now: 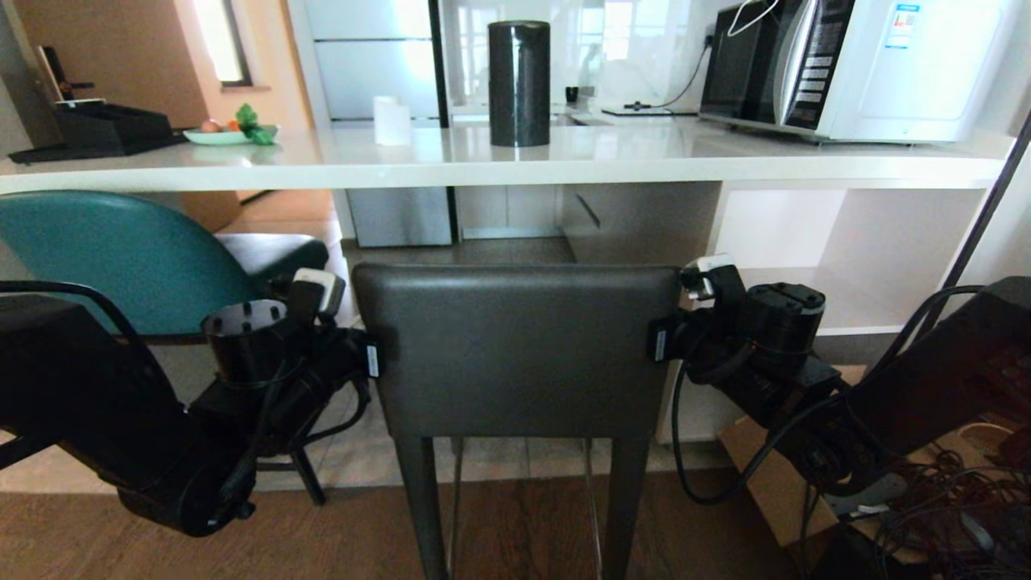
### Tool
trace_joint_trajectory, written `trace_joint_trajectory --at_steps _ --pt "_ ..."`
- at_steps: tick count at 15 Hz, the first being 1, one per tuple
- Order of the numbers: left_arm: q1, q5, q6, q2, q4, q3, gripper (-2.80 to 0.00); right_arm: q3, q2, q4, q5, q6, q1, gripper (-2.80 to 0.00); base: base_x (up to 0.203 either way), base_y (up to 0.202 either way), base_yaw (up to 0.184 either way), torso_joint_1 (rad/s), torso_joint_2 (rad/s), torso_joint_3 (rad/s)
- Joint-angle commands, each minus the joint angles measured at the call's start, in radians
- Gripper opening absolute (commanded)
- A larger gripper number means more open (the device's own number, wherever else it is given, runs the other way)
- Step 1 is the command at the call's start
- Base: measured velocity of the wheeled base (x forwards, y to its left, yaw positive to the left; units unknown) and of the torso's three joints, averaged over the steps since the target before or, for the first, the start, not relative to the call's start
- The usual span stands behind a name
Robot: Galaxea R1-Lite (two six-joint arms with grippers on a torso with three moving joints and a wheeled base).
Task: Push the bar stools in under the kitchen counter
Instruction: Push the gray chair back under the dining table
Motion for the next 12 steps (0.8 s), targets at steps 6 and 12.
trace_joint_trajectory --at_steps 6,12 --pt "0.009 0.010 0.001 -0.005 -0.005 0.056 -2.80 -0.011 0.024 -0.011 -0.010 -0.002 0.004 -2.80 0.019 0.000 0.000 -0.002 0.00 0.001" --pt "0.012 0.008 0.013 -0.006 -0.007 0.064 -2.80 -0.016 0.032 -0.012 -0.013 -0.002 0.005 -2.80 0.187 0.000 0.001 -0.001 0.00 0.005"
